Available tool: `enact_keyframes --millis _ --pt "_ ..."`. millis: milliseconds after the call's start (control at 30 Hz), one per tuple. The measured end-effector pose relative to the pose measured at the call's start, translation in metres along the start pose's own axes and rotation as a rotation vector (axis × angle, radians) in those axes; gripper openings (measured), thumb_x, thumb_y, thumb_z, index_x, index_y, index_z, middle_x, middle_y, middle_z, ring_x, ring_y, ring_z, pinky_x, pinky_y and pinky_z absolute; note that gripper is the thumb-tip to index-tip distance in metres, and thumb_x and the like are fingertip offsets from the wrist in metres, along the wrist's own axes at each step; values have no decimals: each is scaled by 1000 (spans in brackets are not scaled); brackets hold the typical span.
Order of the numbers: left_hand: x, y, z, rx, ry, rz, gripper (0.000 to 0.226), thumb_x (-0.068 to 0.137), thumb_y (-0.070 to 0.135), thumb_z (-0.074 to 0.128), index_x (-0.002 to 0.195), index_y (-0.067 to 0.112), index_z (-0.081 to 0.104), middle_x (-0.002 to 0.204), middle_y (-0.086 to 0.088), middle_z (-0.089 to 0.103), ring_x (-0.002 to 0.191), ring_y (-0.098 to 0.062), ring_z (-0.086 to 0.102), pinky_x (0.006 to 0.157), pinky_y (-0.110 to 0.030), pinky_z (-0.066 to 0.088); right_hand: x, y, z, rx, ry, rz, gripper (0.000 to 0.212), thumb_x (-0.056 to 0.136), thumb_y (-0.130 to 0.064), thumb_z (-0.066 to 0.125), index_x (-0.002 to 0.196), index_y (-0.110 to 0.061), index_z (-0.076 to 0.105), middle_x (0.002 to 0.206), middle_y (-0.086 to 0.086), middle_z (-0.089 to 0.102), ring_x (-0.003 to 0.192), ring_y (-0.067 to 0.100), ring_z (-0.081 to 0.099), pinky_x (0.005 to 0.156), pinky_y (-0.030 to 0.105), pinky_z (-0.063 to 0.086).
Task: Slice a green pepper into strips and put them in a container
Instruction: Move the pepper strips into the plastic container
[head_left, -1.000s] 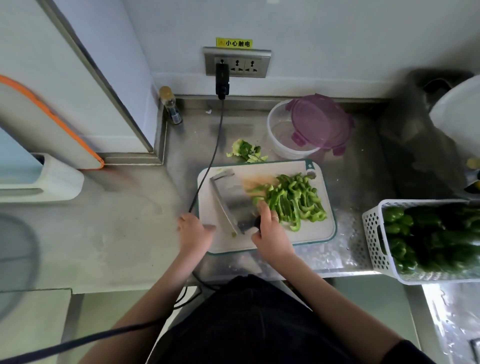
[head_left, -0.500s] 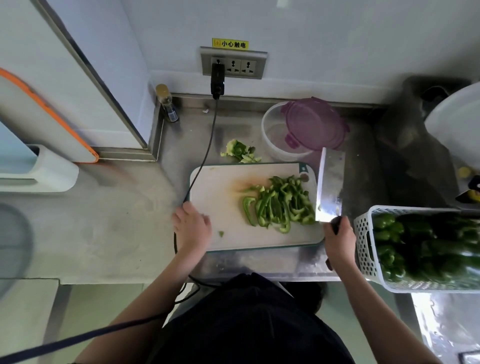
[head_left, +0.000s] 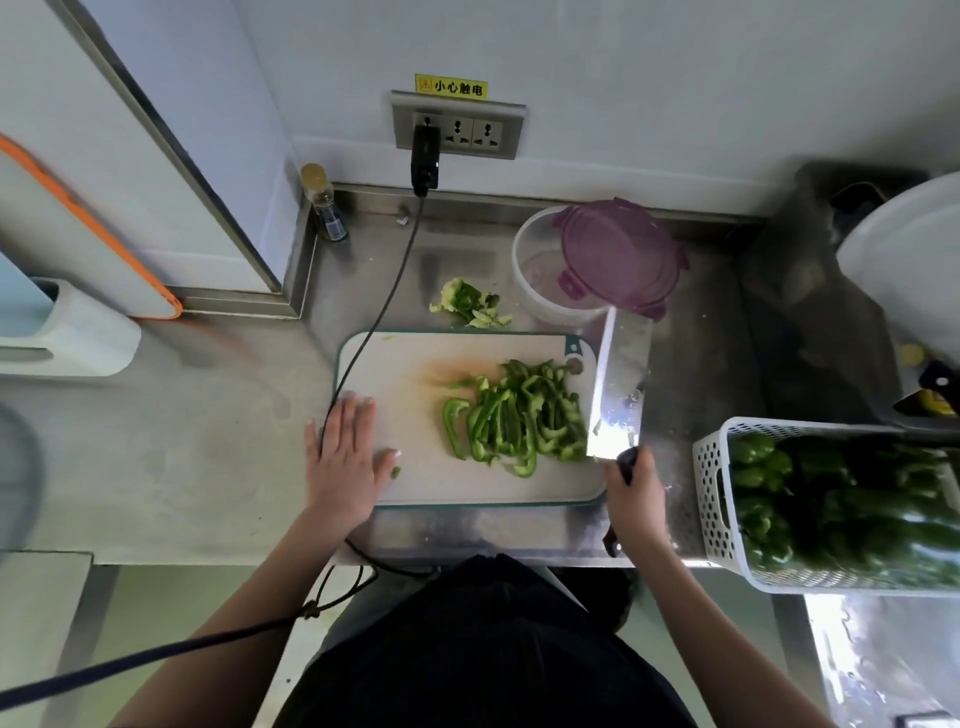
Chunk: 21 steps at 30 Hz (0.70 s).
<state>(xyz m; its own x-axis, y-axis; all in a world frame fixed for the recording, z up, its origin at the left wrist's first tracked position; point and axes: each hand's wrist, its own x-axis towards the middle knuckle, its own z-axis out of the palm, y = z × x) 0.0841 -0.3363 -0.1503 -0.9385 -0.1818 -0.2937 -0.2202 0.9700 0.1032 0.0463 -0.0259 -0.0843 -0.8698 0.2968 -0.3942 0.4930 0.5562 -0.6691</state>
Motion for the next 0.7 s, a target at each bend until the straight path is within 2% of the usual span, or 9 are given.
enact_keyframes --millis 100,233,333,400,500,567,600,633,700 --pt "-3 -32 -4 -14 17 -34 76 82 50 29 139 2 41 143 -20 41 131 -35 41 110 -50 11 -13 -4 24 -14 -99 -32 12 94 -11 51 88 -5 43 70 2 47 61 15 43 53 26 35" --pt "0 -53 -16 43 5 19 73 82 51 30 133 2 49 138 -19 48 125 -35 48 114 -38 -6 -15 -8 36 3 -83 -16 12 94 -12 53 88 -6 45 74 3 52 65 17 47 52 24 36" --pt "6 -46 -26 43 66 83 61 83 45 31 119 3 56 125 -18 56 115 -35 51 108 -44 15 -14 -11 28 16 7 10 12 93 -12 55 88 -5 46 75 3 55 70 25 52 52 27 38" --pt "9 -34 -32 -7 142 181 50 86 38 31 111 4 59 118 -16 58 111 -32 49 105 -42 25 -19 -17 25 10 47 -9 12 91 -9 56 86 -6 46 76 5 57 72 28 54 53 28 38" --pt "14 -7 -50 -395 210 239 32 95 29 40 105 6 60 107 -9 62 102 -24 56 92 -29 39 -35 -40 37 -8 -28 -72 13 92 -10 55 86 -4 45 73 3 54 64 18 49 49 17 34" --pt "11 9 -69 -716 163 193 25 98 30 44 90 14 60 78 10 61 76 -5 58 67 -18 40 -46 -58 57 -30 -132 -118 13 92 -10 55 86 -5 44 71 -1 49 61 11 45 50 18 33" --pt "9 14 -73 -820 141 169 30 97 36 44 79 16 57 63 13 53 61 0 51 58 -16 35 -51 -67 70 -34 -185 -143 12 91 -8 54 86 -6 43 71 -2 48 61 11 45 51 20 32" --pt "6 18 -76 -912 114 140 38 95 43 43 71 15 51 55 10 47 54 -3 45 53 -18 32 -57 -76 83 -35 -234 -159 12 91 -7 54 87 -7 42 72 -2 49 63 15 46 52 23 32" --pt "-3 17 -75 -1057 45 49 52 91 53 42 66 8 49 56 -3 49 54 -17 48 55 -31 38 -65 -90 108 -38 -314 -183 15 91 -8 54 89 -8 40 79 3 52 74 25 53 59 29 32"
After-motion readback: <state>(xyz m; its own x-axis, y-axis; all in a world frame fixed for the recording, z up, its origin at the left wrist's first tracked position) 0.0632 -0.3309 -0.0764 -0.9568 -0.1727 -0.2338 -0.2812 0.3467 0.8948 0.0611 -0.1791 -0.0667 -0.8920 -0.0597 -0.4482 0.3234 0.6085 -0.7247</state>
